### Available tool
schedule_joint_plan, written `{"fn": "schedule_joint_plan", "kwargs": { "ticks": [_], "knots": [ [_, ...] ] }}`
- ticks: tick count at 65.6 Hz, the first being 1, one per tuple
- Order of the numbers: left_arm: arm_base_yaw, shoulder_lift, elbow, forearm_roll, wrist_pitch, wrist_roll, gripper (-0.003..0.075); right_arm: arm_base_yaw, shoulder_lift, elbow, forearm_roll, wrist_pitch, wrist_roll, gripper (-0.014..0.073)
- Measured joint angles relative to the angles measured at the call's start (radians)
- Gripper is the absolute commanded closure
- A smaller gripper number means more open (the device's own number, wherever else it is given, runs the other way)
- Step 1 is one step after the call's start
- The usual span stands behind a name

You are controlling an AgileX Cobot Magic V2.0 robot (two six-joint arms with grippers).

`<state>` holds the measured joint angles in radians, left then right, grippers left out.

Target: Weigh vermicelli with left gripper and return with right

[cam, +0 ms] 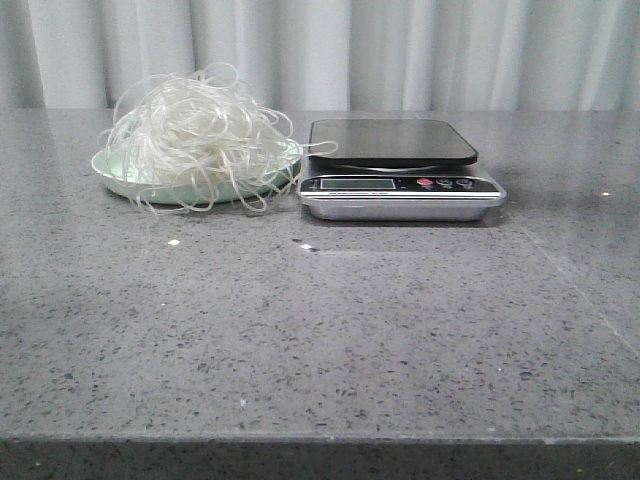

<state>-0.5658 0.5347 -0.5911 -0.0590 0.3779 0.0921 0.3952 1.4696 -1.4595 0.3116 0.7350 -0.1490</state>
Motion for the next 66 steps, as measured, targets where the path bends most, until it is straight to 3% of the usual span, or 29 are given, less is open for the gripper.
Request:
{"fn": "schedule_joint_plan", "kwargs": {
  "ticks": [14, 41, 46, 49, 55, 59, 66],
  "knots": [
    [0.0, 0.0, 0.0, 0.0, 0.0, 0.0, 0.0587, -0.075, -0.38, 0.361, -0.019, -0.125, -0.05, 0.0005],
    [0.0, 0.0, 0.0, 0.0, 0.0, 0.0, 0.0587, -0.077, -1.028, 0.853, -0.073, -0.348, -0.061, 0.0011],
    [0.0, 0.0, 0.0, 0.0, 0.0, 0.0, 0.0586, -0.077, -1.125, 0.946, -0.074, -0.387, -0.061, 0.0074],
    [0.0, 0.0, 0.0, 0.0, 0.0, 0.0, 0.0587, -0.077, -1.153, 0.978, -0.074, -0.407, -0.061, 0.0165],
    [0.0, 0.0, 0.0, 0.0, 0.0, 0.0, 0.0587, -0.077, -1.193, 1.032, -0.075, -0.432, -0.062, 0.0475],
    [0.0, 0.0, 0.0, 0.0, 0.0, 0.0, 0.0586, -0.077, -1.199, 1.041, -0.075, -0.44, -0.062, 0.0418],
    [0.0, 0.0, 0.0, 0.0, 0.0, 0.0, 0.0587, -0.077, -1.2, 1.043, -0.075, -0.463, -0.062, 0.0405]
  ]
}}
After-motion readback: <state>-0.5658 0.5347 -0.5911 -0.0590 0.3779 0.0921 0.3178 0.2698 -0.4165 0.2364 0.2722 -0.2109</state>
